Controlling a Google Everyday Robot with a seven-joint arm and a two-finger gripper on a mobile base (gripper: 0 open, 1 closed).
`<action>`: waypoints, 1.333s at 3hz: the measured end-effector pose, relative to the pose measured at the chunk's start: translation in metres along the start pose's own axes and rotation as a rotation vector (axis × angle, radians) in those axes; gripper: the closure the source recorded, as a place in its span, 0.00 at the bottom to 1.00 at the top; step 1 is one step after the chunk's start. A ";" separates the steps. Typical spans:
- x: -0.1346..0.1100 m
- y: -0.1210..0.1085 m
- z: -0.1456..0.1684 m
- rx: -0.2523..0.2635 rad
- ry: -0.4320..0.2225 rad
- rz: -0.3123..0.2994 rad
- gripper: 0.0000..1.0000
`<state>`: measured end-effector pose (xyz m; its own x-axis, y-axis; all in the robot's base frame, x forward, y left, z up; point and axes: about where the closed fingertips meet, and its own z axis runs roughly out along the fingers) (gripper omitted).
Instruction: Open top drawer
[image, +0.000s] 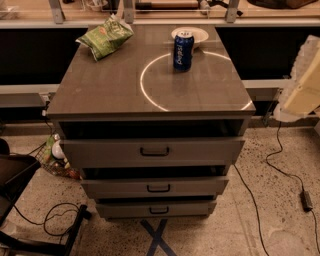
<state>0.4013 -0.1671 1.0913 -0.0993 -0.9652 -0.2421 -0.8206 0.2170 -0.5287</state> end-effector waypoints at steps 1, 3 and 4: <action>0.000 0.000 0.000 0.000 0.000 0.000 0.00; 0.000 0.000 0.000 0.000 0.000 0.000 0.00; 0.000 0.000 0.000 0.000 0.000 0.000 0.00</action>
Offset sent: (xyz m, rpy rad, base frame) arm 0.0355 0.0604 -0.0754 0.0211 0.0253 0.0624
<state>0.4014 -0.1669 1.0912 -0.0990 -0.9652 -0.2421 -0.8206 0.2169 -0.5288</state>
